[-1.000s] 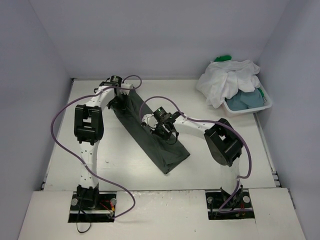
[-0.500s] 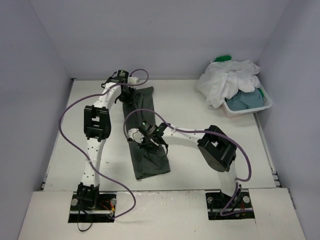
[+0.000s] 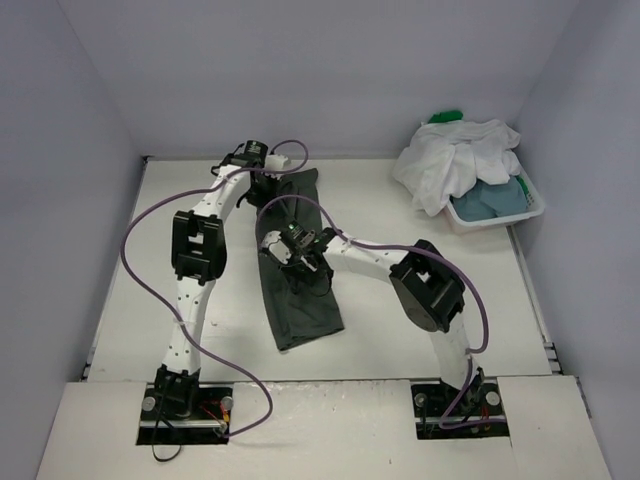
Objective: Fold and stack the t-shirts
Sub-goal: Rotate the rectangle-folded T-shirt at the center of the board.
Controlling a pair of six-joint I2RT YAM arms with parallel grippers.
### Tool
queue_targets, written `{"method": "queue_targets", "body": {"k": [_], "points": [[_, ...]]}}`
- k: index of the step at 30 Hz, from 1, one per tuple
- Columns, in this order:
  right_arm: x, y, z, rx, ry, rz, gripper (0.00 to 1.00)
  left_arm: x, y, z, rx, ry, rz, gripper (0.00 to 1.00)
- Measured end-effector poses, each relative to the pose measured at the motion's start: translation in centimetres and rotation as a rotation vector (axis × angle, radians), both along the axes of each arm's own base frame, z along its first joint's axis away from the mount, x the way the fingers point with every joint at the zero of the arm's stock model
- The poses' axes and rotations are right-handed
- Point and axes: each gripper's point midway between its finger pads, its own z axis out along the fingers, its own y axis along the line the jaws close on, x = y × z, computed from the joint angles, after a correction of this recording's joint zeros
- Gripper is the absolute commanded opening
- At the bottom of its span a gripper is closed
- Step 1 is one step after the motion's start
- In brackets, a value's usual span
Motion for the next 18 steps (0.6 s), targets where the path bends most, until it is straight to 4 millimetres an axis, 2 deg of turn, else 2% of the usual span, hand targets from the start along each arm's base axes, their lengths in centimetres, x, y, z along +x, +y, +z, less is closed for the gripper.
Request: {"method": "queue_targets", "body": {"k": [2,4,6,8,13,16,18], "points": [[0.6,-2.1,0.0,-0.022,0.011,-0.044,0.29,-0.5,0.7,0.8,0.007,0.006,0.01,0.0],[0.7,-3.5,0.2,-0.044,0.02,-0.068,0.29,-0.7,1.5,2.5,0.016,-0.012,0.022,0.0],[0.7,-5.3,0.6,-0.065,0.028,-0.098,0.29,-0.6,2.7,4.9,0.03,-0.051,0.04,0.0],[0.4,-6.2,1.4,-0.07,0.029,-0.11,0.29,-0.4,4.0,7.5,0.037,-0.098,0.062,0.0],[-0.8,-6.2,4.1,-0.042,0.001,-0.09,0.31,-1.0,7.4,13.5,0.044,-0.188,0.126,0.0],[-1.8,-6.3,4.9,-0.034,-0.006,-0.074,0.32,-2.1,8.7,15.7,0.045,-0.208,0.149,0.0],[-2.7,-6.7,5.1,-0.037,-0.005,-0.051,0.33,-3.9,8.8,16.6,0.037,-0.194,0.136,0.0]]}}
